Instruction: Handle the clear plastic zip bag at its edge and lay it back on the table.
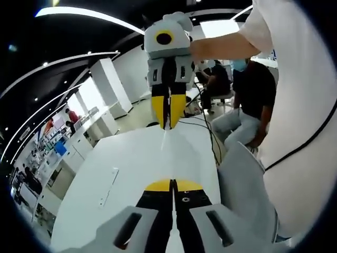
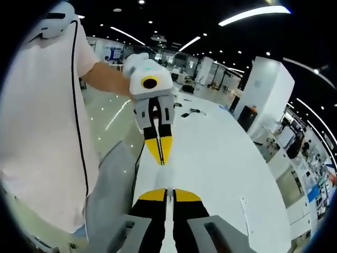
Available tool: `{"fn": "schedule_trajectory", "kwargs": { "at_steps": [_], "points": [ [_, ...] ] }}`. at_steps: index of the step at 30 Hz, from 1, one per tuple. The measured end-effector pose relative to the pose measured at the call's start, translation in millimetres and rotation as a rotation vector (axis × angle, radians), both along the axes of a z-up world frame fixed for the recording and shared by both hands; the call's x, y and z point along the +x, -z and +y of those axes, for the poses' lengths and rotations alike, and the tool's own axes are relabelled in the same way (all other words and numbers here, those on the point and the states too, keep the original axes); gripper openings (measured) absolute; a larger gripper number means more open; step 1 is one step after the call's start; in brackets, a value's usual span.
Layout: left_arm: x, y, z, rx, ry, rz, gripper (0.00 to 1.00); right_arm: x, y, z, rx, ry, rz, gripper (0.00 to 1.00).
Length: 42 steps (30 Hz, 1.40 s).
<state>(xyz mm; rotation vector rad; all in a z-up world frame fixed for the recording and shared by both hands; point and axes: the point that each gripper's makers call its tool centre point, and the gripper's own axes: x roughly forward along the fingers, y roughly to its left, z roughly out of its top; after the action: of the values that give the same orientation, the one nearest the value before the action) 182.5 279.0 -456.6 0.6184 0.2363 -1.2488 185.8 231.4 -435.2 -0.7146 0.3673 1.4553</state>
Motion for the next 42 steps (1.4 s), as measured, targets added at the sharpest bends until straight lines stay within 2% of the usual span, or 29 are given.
{"fn": "schedule_trajectory", "kwargs": {
  "at_steps": [6,9,11,15,21,25,28,30,32,39,42],
  "points": [
    [-0.3,3.1,0.7,0.022,-0.002,0.010,0.00,-5.0,9.9,-1.4,-0.018,0.006,0.062,0.00],
    [-1.8,4.4,-0.6,0.028,0.005,0.011,0.00,-5.2,11.2,-0.3,-0.019,0.007,0.059,0.05],
    [-1.8,6.1,-0.7,0.038,0.006,0.006,0.00,-7.1,11.5,0.7,-0.019,0.007,0.083,0.05],
    [-1.6,7.9,-0.8,0.065,0.014,-0.016,0.00,-6.4,4.1,4.7,-0.001,0.011,0.109,0.10],
    [-1.3,8.8,-3.0,0.094,0.026,-0.050,0.00,-4.7,-6.5,20.4,0.017,0.003,0.133,0.09],
    [-2.3,5.7,-7.1,0.114,0.040,-0.085,0.00,-3.1,-7.2,34.7,0.010,-0.012,0.150,0.08],
    [-2.3,3.1,-8.8,0.123,0.046,-0.102,0.00,1.5,0.7,38.0,-0.036,-0.015,0.144,0.07],
    [-2.0,1.4,-9.7,0.132,0.050,-0.119,0.00,-1.3,5.8,39.9,-0.062,-0.029,0.171,0.06],
    [-1.8,0.4,-10.6,0.142,0.054,-0.137,0.00,2.1,13.5,37.7,-0.109,-0.026,0.160,0.06],
    [-6.2,0.3,-15.5,0.163,0.078,-0.178,0.00,1.3,31.7,38.6,-0.185,-0.027,0.228,0.02],
    [-7.0,-0.1,-16.2,0.170,0.081,-0.190,0.00,2.3,40.0,34.4,-0.236,-0.033,0.232,0.00]
  ]
}}
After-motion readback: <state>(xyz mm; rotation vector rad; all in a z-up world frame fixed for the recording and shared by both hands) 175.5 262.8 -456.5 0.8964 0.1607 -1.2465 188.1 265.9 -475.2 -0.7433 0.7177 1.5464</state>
